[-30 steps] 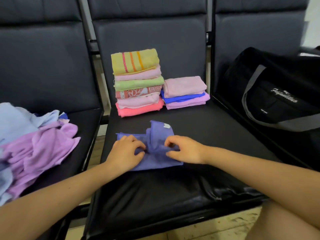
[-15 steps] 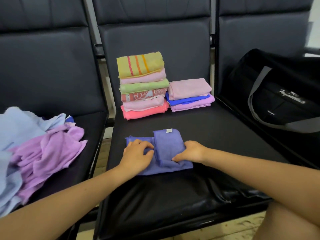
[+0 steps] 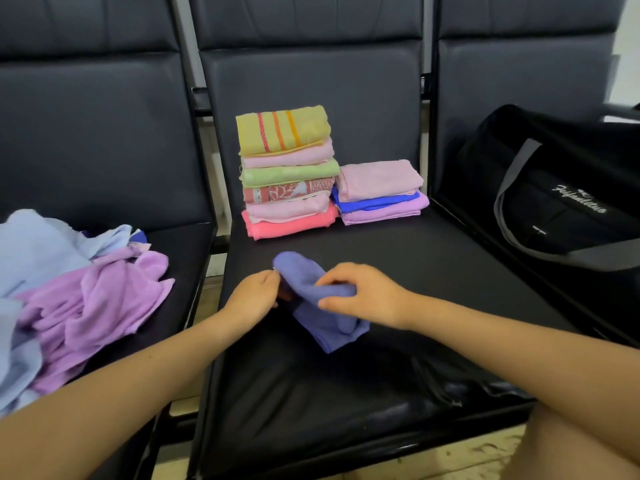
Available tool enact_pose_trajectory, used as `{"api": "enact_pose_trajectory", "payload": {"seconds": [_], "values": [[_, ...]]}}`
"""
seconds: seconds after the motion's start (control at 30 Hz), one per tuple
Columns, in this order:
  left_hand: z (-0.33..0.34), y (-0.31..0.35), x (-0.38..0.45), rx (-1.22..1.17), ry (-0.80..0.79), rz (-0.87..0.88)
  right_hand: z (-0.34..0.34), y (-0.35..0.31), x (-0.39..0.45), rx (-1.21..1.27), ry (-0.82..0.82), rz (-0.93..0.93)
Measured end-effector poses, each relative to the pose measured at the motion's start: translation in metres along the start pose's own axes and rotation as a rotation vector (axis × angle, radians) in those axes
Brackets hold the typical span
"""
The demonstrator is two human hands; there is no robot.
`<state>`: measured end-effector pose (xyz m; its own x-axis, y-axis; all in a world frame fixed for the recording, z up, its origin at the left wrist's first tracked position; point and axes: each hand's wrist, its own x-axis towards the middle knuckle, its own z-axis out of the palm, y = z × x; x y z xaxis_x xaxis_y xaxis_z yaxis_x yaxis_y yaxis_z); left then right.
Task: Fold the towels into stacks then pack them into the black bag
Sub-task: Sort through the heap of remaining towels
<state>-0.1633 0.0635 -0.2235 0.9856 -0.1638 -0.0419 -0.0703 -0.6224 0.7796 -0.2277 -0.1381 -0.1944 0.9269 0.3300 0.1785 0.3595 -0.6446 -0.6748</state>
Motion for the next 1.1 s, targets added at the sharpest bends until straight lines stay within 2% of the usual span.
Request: {"api": "enact_pose_trajectory", "payload": {"seconds": [0.07,0.13,0.27,0.33,0.47,0.57,0.67,0.73,0.93,1.1], "values": [[-0.003,0.005,-0.003,-0.113,0.068,-0.053,0.011,-0.002,-0.004,-0.001,-0.185,0.014],[-0.005,0.007,-0.006,-0.115,0.073,-0.058,0.021,0.001,-0.007,-0.026,-0.271,0.008],[-0.005,0.000,-0.008,0.006,-0.012,0.040,0.022,0.008,-0.008,0.013,-0.107,0.033],[-0.006,0.000,-0.007,-0.021,0.003,0.086,0.021,0.012,-0.009,-0.053,-0.009,0.076],[-0.007,0.006,-0.004,-0.080,0.030,0.177,0.021,0.018,-0.012,-0.004,-0.095,0.313],[-0.004,0.018,0.000,-0.090,0.013,0.264,0.021,0.021,-0.010,0.000,-0.129,0.329],[0.000,0.028,0.009,-0.081,0.006,0.300,0.019,0.021,-0.005,0.195,-0.083,0.387],[0.003,0.029,0.019,-0.020,0.001,0.316,0.017,0.024,-0.003,0.260,-0.072,0.415],[0.014,0.032,0.044,0.192,-0.024,0.353,0.021,0.034,0.001,0.143,-0.145,0.475],[0.031,0.026,0.059,0.307,-0.069,0.350,0.020,0.034,0.007,0.264,-0.184,0.572]]}}
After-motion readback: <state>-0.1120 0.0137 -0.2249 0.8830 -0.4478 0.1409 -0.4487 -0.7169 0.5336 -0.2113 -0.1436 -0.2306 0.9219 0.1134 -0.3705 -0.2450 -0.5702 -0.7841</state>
